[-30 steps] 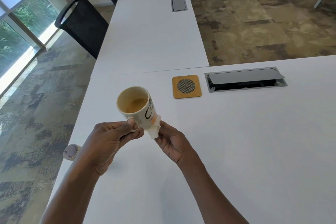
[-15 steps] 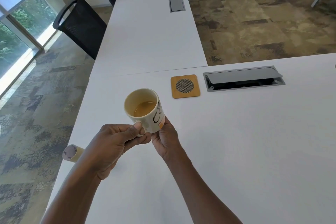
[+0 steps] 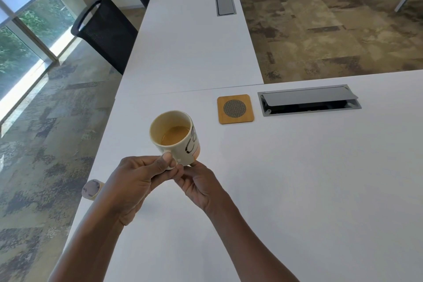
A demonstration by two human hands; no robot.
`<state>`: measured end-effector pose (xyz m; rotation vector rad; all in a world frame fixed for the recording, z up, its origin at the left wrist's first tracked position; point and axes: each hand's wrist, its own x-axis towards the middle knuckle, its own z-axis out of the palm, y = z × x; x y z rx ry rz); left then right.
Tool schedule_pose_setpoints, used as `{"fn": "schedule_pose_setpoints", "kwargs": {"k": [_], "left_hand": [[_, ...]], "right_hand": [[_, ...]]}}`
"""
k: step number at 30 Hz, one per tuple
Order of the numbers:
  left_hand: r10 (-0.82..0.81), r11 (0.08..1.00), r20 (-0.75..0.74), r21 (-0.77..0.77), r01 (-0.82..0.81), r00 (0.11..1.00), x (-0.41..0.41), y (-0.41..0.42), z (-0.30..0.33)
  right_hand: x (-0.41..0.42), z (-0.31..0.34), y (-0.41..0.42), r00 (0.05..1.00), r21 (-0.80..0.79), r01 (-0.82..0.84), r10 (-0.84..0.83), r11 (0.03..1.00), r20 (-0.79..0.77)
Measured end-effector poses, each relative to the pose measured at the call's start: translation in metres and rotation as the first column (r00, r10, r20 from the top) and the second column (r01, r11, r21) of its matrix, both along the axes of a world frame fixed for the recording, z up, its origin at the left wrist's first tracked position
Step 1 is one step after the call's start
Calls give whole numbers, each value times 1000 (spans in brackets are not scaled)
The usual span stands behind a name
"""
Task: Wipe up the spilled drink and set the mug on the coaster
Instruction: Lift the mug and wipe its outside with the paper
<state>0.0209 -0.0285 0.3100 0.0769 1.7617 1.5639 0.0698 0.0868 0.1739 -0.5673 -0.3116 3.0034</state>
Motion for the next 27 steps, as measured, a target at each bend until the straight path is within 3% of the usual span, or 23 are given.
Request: {"fn": "schedule_pose_setpoints", "kwargs": {"k": [9, 18, 27], "left_hand": [[-1, 1000, 29, 7, 1, 1000, 1, -4, -10], [30, 999, 40, 10, -30, 999, 2, -8, -31], [232, 970, -20, -62, -233, 972, -11, -5, -107]], "right_hand": [[27, -8, 26, 999, 4, -42, 41, 999, 32], [40, -6, 63, 979, -106, 195, -188, 975, 72], [74, -21, 83, 973, 119, 139, -158, 983, 167]]}}
